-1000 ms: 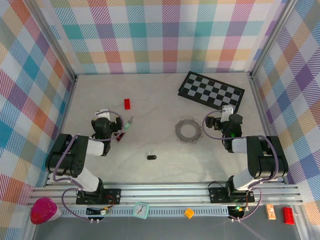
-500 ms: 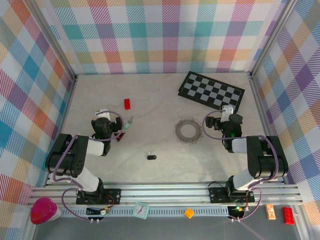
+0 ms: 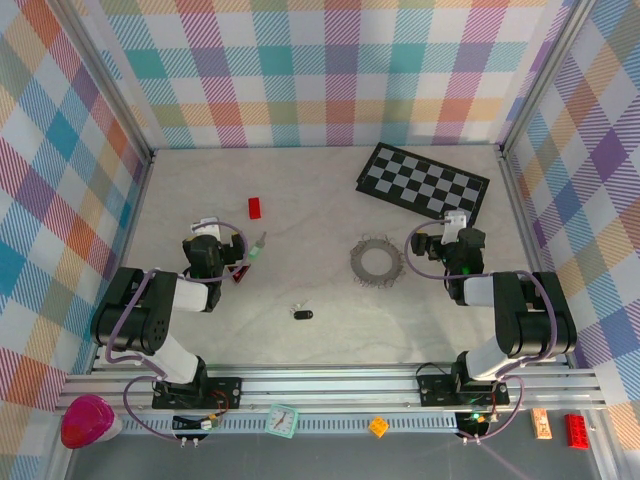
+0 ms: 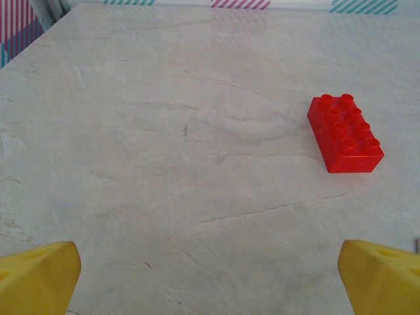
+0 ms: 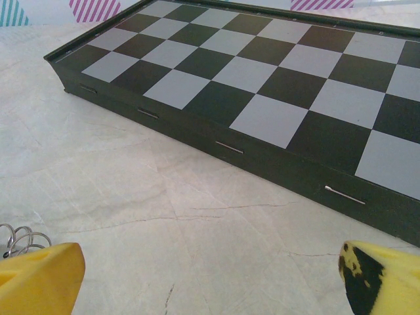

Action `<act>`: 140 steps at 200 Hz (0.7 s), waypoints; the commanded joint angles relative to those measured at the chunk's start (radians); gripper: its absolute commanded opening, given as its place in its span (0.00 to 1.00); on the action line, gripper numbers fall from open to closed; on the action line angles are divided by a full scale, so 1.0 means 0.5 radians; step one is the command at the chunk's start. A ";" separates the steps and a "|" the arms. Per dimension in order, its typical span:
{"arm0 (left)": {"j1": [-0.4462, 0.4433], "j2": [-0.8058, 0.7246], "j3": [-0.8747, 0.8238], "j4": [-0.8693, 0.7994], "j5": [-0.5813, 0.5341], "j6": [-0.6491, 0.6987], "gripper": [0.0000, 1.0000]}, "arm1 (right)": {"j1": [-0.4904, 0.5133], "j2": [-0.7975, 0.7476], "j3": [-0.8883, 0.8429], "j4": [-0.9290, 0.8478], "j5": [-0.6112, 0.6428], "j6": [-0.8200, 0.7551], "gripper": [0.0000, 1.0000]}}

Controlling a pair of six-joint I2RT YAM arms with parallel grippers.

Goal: Put the keys on the keyring

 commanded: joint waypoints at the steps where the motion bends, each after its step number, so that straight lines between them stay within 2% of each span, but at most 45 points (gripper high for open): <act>1: 0.021 -0.026 0.015 0.011 0.026 -0.020 1.00 | -0.009 0.005 0.031 0.027 -0.003 0.023 0.99; 25: 0.013 -0.153 0.027 -0.109 0.111 0.030 1.00 | -0.011 -0.177 0.075 -0.213 -0.033 0.001 0.99; 52: 0.004 -0.452 0.107 -0.477 0.047 0.014 1.00 | -0.007 -0.481 0.270 -0.831 0.027 0.108 1.00; 85: -0.009 -0.732 0.201 -0.755 0.128 -0.052 1.00 | -0.002 -0.721 0.489 -1.432 -0.060 0.456 0.98; 112: -0.039 -0.845 0.312 -1.062 0.310 -0.206 0.98 | 0.034 -0.816 0.636 -1.939 -0.128 0.742 0.88; 140: -0.088 -0.915 0.374 -1.294 0.560 -0.443 0.93 | 0.097 -0.915 0.714 -2.353 -0.212 0.883 0.80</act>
